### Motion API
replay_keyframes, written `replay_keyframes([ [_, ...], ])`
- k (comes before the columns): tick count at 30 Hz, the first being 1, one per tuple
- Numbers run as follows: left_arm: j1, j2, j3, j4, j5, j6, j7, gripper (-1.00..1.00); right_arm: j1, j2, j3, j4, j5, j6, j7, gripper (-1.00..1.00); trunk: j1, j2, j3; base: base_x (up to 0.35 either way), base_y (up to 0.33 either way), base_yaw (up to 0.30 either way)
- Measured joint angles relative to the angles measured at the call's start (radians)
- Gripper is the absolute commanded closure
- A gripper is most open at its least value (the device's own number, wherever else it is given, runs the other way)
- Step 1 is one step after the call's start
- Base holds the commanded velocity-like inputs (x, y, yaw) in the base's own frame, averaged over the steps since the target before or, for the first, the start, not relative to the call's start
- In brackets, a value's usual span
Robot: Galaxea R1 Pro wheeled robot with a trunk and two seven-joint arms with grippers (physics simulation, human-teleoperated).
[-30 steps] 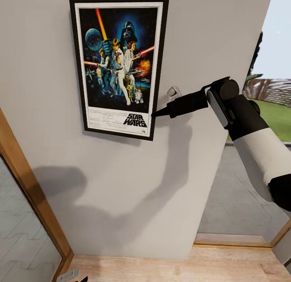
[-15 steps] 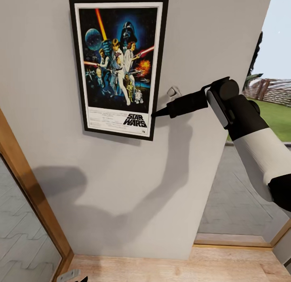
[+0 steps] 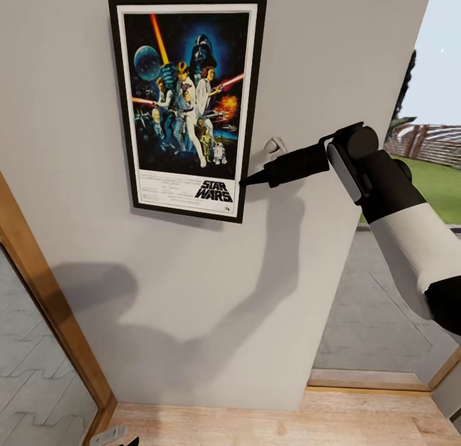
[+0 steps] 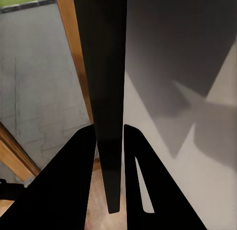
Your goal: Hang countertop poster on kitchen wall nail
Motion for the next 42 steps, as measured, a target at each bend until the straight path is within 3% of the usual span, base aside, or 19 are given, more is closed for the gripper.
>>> replay_keyframes([
  [17, 0.000, 0.000, 0.000, 0.000, 0.000, 0.000, 0.000, -1.00, 0.014, -0.002, 0.000, -0.007, -0.003, -0.004, 0.001, 1.00, 0.000, 0.000, 0.000, 0.000, 0.000, 0.000],
  [42, 0.000, 0.000, 0.000, 0.000, 0.000, 0.000, 0.000, -1.00, 0.110, -0.002, 0.000, -0.061, -0.005, -0.008, -0.001, 1.00, 0.000, 0.000, 0.000, 0.000, 0.000, 0.000],
])
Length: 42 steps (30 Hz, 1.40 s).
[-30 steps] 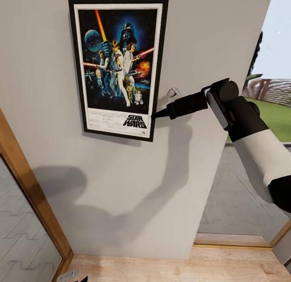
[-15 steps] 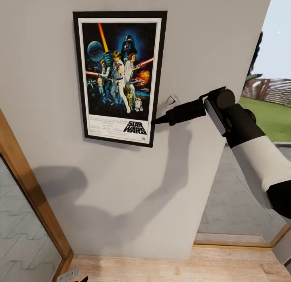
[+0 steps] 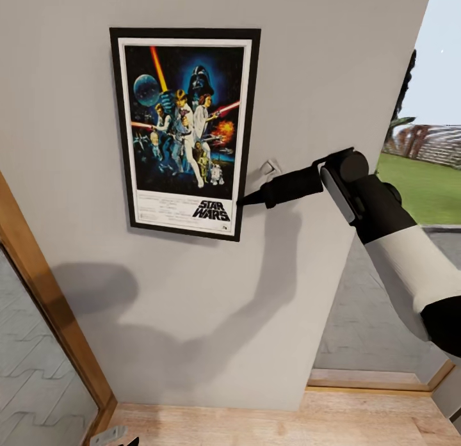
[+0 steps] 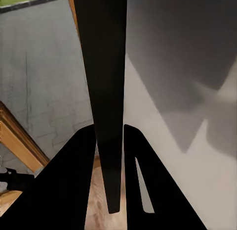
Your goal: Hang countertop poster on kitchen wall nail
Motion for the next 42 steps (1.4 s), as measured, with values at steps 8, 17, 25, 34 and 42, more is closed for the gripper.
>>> replay_keyframes([
  [8, 0.000, 0.000, 0.000, 0.000, 0.000, 0.000, 0.000, -1.00, 0.016, 0.000, 0.000, -0.015, 0.000, 0.000, 0.000, 1.00, 0.000, 0.000, 0.000, 0.000, 0.000, 0.000],
  [17, 0.000, 0.000, 0.000, 0.000, 0.000, 0.000, 0.000, -1.00, 0.018, 0.001, -0.001, -0.025, 0.000, 0.002, 0.000, 1.00, 0.000, 0.000, 0.000, 0.000, 0.000, 0.000],
  [25, 0.000, 0.000, 0.000, 0.000, 0.000, 0.000, 0.000, -1.00, 0.016, 0.004, -0.004, -0.025, -0.001, 0.003, 0.000, 1.00, 0.000, 0.000, 0.000, 0.000, 0.000, 0.000],
  [34, 0.000, 0.000, 0.000, 0.000, 0.000, 0.000, 0.000, -1.00, 0.016, 0.005, -0.004, -0.025, -0.001, 0.004, 0.000, 1.00, 0.000, 0.000, 0.000, 0.000, 0.018, 0.000],
  [42, 0.000, 0.000, 0.000, 0.000, 0.000, 0.000, 0.000, -1.00, 0.016, 0.005, -0.005, -0.025, -0.001, 0.004, 0.000, 1.00, 0.000, 0.000, 0.000, 0.000, 0.091, 0.000],
])
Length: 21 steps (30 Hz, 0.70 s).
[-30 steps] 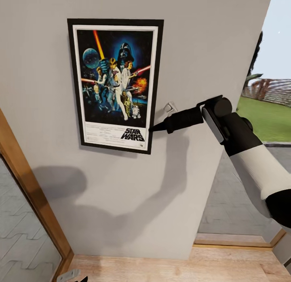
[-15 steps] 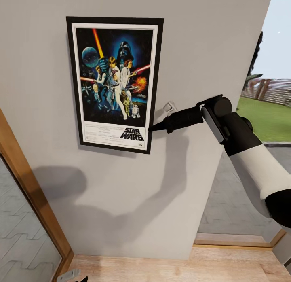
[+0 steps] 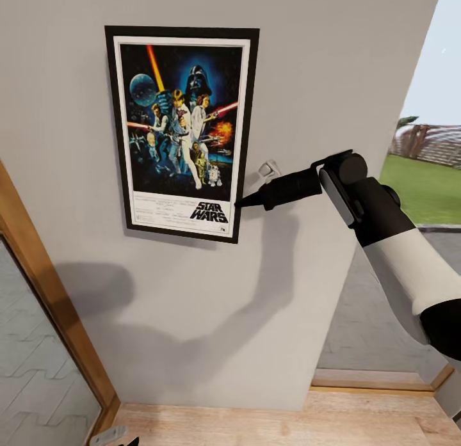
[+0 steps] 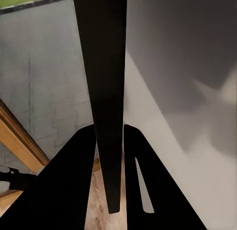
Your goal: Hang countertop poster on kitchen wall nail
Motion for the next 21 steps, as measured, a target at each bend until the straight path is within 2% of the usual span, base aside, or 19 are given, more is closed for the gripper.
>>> replay_keyframes([
  [10, 0.000, 0.000, 0.000, 0.000, 0.000, -0.001, 0.000, -1.00, 0.000, 0.000, 0.000, 0.000, -0.001, 0.000, 0.000, 1.00, 0.000, 0.000, 0.000, 0.000, 0.110, 0.000],
  [21, 0.000, 0.000, 0.000, 0.000, 0.000, 0.000, 0.000, -1.00, 0.000, 0.000, 0.000, 0.000, 0.000, 0.000, 0.000, 1.00, 0.000, 0.000, 0.000, 0.000, 0.023, 0.000],
])
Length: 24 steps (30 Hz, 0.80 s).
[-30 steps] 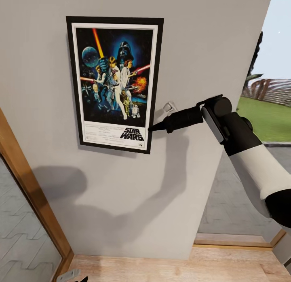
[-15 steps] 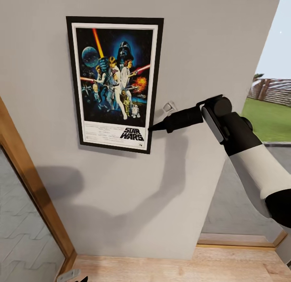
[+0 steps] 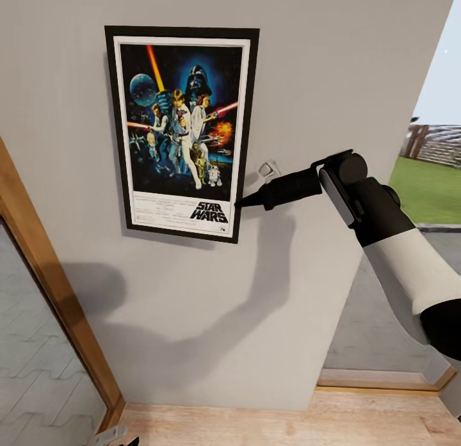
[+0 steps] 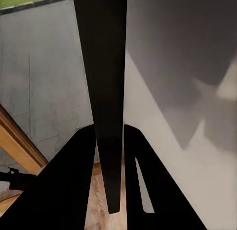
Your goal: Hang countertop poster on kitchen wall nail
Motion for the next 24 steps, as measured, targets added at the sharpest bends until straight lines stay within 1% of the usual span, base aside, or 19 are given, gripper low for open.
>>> replay_keyframes([
  [11, 0.000, 0.000, 0.000, 0.000, 0.000, 0.000, 0.000, -1.00, 0.000, 0.000, 0.001, 0.000, 0.000, 0.000, 0.000, 1.00, 0.000, 0.000, 0.000, 0.000, 0.059, 0.000],
  [24, 0.000, 0.000, 0.000, 0.000, 0.001, 0.000, 0.000, -1.00, 0.000, 0.000, 0.002, 0.000, -0.001, 0.000, 0.000, 1.00, 0.000, 0.000, 0.000, 0.000, 0.008, 0.000],
])
